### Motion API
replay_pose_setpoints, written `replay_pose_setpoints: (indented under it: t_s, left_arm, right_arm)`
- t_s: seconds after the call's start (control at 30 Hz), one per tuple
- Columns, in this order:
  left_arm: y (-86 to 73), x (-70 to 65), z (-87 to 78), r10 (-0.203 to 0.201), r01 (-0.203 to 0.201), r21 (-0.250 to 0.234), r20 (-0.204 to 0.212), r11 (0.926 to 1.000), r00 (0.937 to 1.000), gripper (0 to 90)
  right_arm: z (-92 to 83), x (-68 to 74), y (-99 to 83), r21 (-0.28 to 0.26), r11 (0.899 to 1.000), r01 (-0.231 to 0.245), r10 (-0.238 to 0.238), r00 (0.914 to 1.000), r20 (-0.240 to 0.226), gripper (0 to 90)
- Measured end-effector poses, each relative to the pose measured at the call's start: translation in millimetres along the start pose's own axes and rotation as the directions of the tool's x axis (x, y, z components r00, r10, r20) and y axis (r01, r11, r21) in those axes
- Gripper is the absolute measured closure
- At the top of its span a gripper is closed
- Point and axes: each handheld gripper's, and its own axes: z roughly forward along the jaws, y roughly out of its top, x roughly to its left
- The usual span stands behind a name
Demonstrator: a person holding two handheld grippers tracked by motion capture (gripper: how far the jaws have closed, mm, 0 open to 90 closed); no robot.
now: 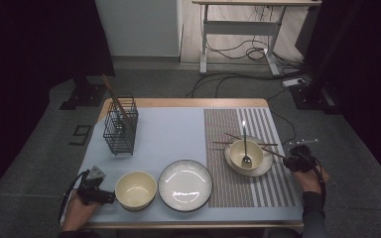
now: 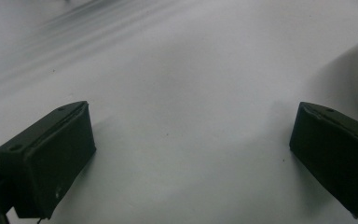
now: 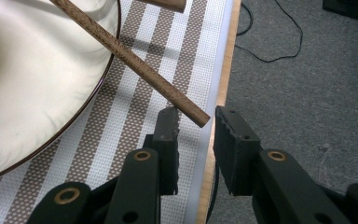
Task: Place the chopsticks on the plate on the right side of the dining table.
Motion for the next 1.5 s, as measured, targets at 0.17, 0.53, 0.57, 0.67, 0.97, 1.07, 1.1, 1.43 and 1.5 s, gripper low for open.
replay_pose_setpoints:
  t_s: [0.17, 0.53, 0.57, 0.67, 0.97, 1.07, 1.1, 1.43, 1.5]
  left_arm:
    - [0.0, 0.0, 0.0, 0.000, 0.000, 0.000, 0.000, 1.0000, 1.0000, 0.0]
    - [0.0, 0.0, 0.0, 0.000, 0.000, 0.000, 0.001, 1.0000, 1.0000, 0.0]
    - [0.0, 0.0, 0.0, 0.000, 0.000, 0.000, 0.001, 1.0000, 1.0000, 0.0]
    - [0.0, 0.0, 0.0, 0.000, 0.000, 0.000, 0.001, 1.0000, 1.0000, 0.0]
    - [0.0, 0.0, 0.0, 0.000, 0.000, 0.000, 0.001, 1.0000, 1.0000, 0.0]
    - [0.0, 0.0, 0.0, 0.000, 0.000, 0.000, 0.001, 1.0000, 1.0000, 0.0]
    - [0.0, 0.0, 0.0, 0.000, 0.000, 0.000, 0.001, 1.0000, 1.0000, 0.0]
    - [0.0, 0.0, 0.0, 0.000, 0.000, 0.000, 0.001, 1.0000, 1.0000, 0.0]
    - [0.0, 0.0, 0.0, 0.000, 0.000, 0.000, 0.001, 1.0000, 1.0000, 0.0]
  right_arm:
    - [2.3, -1.2, 2.7, 0.000, 1.000, 0.006, -0.006, 0.9999, 0.010, 71.1]
    - [8.3, -3.4, 9.4, 0.003, 1.000, 0.013, -0.014, 0.9997, 0.022, 72.3]
    - [8.7, -3.8, 10.0, 0.003, 1.000, 0.015, -0.016, 0.9996, 0.024, 72.4]
    - [9.7, -5.2, 11.4, 0.001, 1.000, 0.014, -0.014, 0.9995, 0.029, 72.4]
    - [12.4, -7.5, 14.5, -0.001, 1.000, 0.016, -0.016, 0.9993, 0.035, 72.4]
    - [13.3, -8.1, 15.9, -0.006, 1.000, 0.022, -0.022, 0.9991, 0.036, 72.3]
    - [13.6, -8.2, 16.4, -0.006, 1.000, 0.023, -0.023, 0.9991, 0.036, 72.3]
    - [16.2, -7.4, 21.2, -0.010, 0.999, 0.042, -0.042, 0.9981, 0.046, 72.9]
    - [16.2, -7.5, 21.4, -0.010, 0.999, 0.044, -0.044, 0.9981, 0.043, 73.2]
